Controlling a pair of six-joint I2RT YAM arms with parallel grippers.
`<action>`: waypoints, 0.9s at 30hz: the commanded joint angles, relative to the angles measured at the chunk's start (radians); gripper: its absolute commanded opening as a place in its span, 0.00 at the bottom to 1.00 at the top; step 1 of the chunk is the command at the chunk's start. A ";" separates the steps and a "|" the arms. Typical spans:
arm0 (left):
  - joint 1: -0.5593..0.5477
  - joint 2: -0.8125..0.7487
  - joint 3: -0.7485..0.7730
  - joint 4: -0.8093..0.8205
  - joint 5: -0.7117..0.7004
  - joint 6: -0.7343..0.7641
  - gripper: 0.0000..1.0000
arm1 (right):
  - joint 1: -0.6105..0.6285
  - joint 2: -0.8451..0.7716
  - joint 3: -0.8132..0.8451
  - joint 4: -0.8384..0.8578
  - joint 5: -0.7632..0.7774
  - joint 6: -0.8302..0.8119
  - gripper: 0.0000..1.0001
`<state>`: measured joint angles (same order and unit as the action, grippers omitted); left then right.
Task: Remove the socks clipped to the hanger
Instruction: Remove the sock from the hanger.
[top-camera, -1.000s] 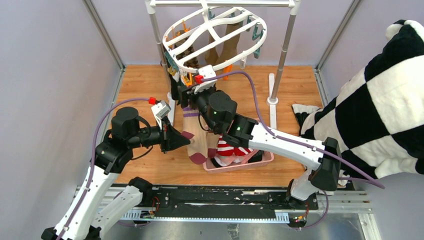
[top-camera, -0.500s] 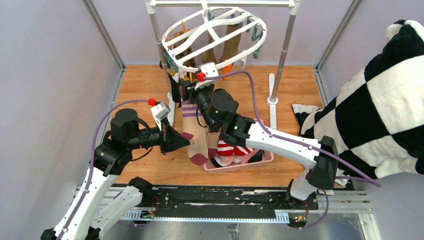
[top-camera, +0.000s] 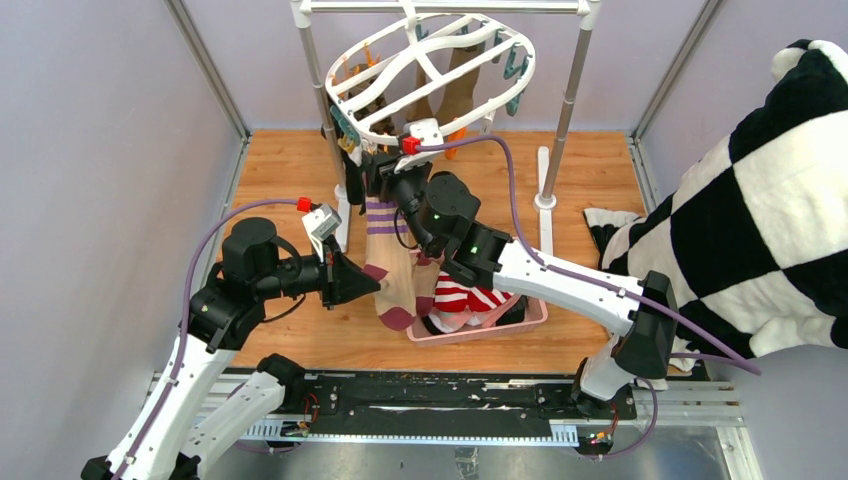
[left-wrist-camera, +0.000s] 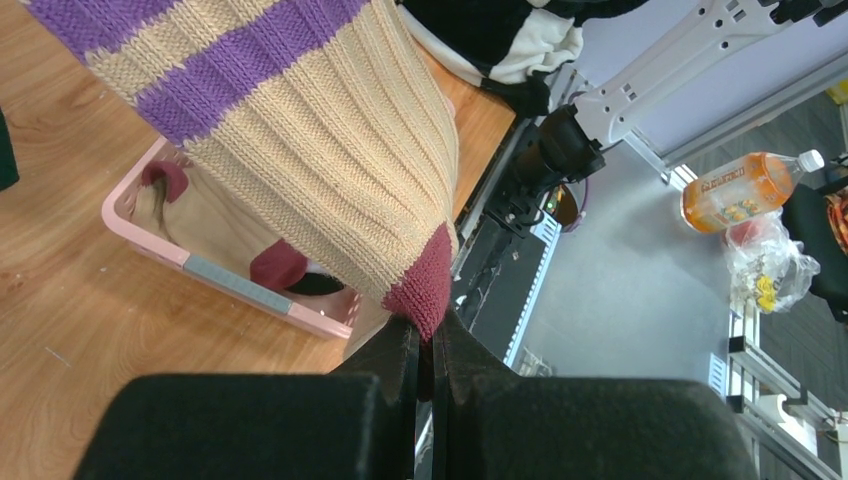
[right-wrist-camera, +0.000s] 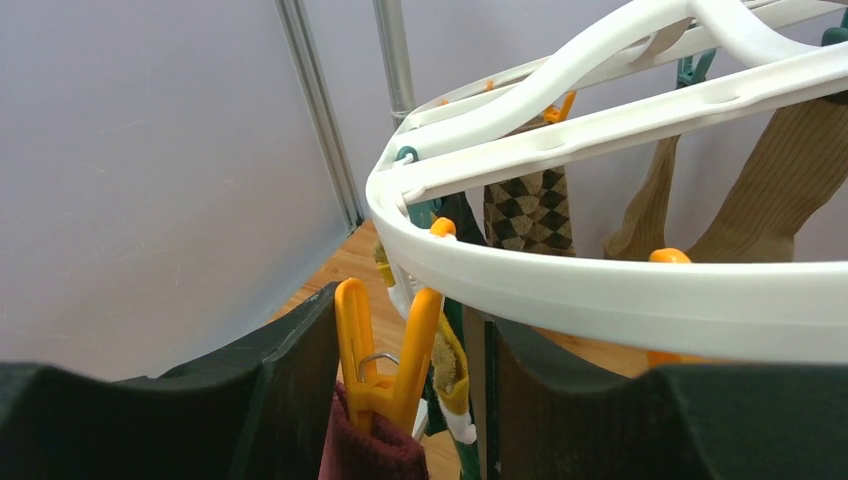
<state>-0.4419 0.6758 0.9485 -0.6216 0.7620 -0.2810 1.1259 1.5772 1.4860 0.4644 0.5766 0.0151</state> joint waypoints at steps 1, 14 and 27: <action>-0.011 -0.007 -0.004 0.024 -0.003 -0.004 0.00 | -0.013 -0.023 0.039 0.009 0.004 0.031 0.50; -0.012 -0.030 -0.050 0.023 -0.027 0.016 0.00 | -0.076 -0.083 -0.026 -0.010 -0.130 0.204 0.00; -0.012 -0.035 -0.063 0.019 -0.036 0.032 0.00 | -0.132 -0.173 -0.141 0.002 -0.312 0.364 0.03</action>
<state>-0.4423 0.6521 0.9016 -0.6083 0.7315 -0.2642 1.0191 1.4490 1.3735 0.4431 0.3420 0.2993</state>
